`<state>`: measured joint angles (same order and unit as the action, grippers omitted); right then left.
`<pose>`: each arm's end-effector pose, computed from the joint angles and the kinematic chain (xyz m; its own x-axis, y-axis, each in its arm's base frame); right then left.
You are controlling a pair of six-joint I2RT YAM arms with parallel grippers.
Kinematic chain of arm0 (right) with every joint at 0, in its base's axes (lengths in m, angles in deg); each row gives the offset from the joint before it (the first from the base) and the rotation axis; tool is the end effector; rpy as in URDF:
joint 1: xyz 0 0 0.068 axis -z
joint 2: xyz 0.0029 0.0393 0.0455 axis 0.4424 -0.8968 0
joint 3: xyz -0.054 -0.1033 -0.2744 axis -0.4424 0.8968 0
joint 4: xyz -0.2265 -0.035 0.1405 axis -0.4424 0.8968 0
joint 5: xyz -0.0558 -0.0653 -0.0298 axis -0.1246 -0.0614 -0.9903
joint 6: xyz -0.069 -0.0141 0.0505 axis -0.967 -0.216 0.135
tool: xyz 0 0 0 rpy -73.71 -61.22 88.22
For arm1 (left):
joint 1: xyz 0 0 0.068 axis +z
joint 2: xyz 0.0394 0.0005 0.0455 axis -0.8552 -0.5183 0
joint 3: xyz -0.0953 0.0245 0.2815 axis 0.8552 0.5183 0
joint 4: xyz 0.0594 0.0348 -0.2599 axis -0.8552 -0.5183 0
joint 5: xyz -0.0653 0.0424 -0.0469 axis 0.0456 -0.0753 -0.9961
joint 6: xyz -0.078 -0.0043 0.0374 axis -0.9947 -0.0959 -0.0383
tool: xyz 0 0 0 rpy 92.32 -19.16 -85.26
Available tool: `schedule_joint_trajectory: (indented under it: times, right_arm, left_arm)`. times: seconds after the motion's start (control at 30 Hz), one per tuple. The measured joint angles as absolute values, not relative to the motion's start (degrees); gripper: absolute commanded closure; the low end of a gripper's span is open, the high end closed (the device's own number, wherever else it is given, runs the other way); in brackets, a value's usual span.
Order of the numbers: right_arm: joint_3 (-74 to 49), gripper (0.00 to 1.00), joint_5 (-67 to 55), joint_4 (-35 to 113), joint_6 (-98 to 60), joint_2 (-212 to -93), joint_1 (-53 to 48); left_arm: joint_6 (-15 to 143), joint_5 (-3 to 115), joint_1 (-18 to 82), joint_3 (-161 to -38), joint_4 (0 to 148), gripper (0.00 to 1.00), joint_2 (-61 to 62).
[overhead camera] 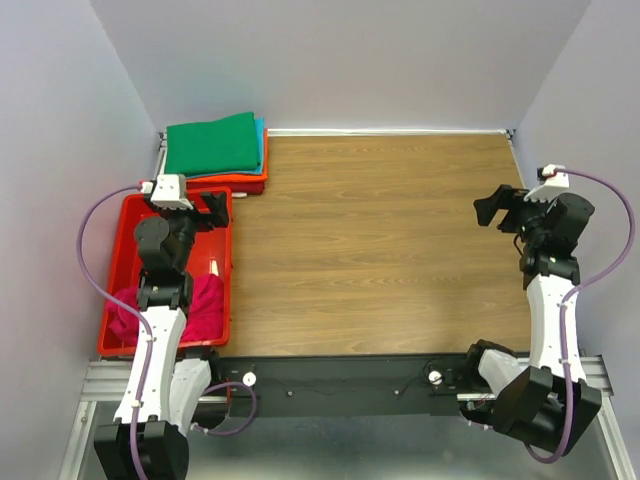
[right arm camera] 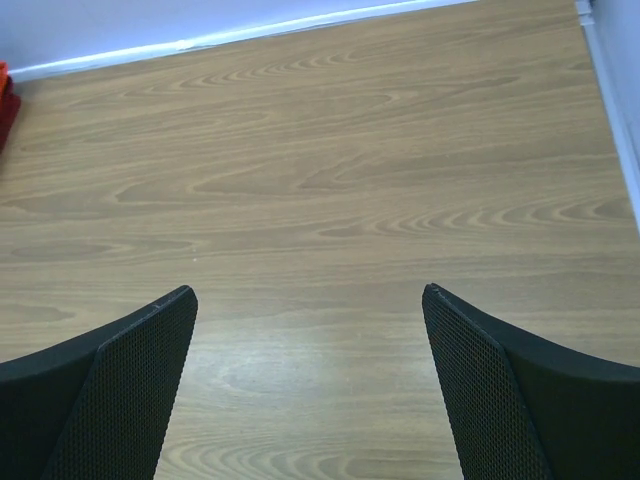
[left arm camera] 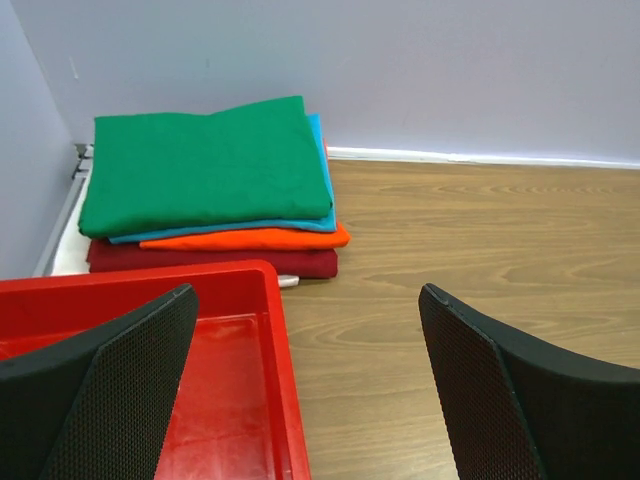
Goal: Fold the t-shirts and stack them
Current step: Grab the tshirt from the pile
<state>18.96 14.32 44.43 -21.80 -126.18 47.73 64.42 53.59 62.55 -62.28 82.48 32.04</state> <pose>0.2448 -0.0577 0.3183 -0.2865 0.1809 -0.9408 -0.0706 0.9753 0.2091 0.2197 0.0005 0.3403 0.0091 -0.1866 -0.9824 0.1229 0.9752 -0.1841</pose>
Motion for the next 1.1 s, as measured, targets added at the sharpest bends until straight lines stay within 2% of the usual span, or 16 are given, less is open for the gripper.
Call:
schedule_joint_trajectory:
  times: [0.1, 0.27, 0.43, 0.7, 1.1]
  right_arm:
    - [18.7, 0.0, 18.4, 43.8, -22.4, -127.8, 47.7]
    - [18.7, 0.0, 33.5, 44.4, -30.3, -129.8, 47.7]
    - [20.8, 0.0, 44.3, 46.9, -37.3, -129.2, 47.7]
    - [20.9, 0.0, 46.2, 48.7, -40.6, -129.2, 47.8]
    - [21.3, 0.0, 45.1, 48.8, -41.9, -130.5, 47.8]
  left_arm:
    - [63.3, 53.6, 62.2, -61.5, 82.5, 0.02, 31.9]
    - [62.6, 53.9, 62.0, -61.5, 82.4, 0.02, 31.7]
    - [59.6, 54.1, 62.0, -63.3, 78.9, 0.09, 29.7]
    - [54.0, 59.4, 62.0, -68.0, 67.5, 0.08, 27.0]
    - [39.5, 88.1, 62.1, -74.3, 50.2, 0.07, 22.2]
